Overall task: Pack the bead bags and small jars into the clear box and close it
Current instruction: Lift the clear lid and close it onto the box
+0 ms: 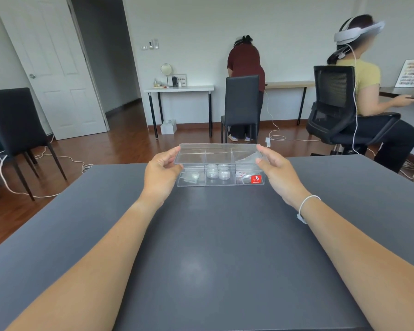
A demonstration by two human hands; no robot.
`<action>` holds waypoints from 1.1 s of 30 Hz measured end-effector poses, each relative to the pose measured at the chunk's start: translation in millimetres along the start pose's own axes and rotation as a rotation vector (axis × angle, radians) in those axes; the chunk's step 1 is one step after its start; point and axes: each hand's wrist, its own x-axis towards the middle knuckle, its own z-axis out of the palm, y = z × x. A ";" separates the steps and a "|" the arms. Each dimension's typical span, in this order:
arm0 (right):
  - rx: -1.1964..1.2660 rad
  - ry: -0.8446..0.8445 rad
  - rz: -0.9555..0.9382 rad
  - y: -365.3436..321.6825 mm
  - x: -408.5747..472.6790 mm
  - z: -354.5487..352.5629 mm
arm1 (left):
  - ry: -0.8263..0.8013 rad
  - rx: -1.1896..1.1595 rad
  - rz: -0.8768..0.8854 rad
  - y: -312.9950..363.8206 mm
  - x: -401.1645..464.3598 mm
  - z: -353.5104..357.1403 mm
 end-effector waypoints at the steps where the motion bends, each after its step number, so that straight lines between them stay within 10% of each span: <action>1: -0.007 -0.007 -0.002 0.3 -0.5 0.0 | 0.003 0.006 -0.001 -0.7 0.0 -0.1; 33: 0.023 -0.036 0.082 6.0 -1.4 -1.6 | -0.084 0.013 -0.190 -11.5 -5.7 -4.7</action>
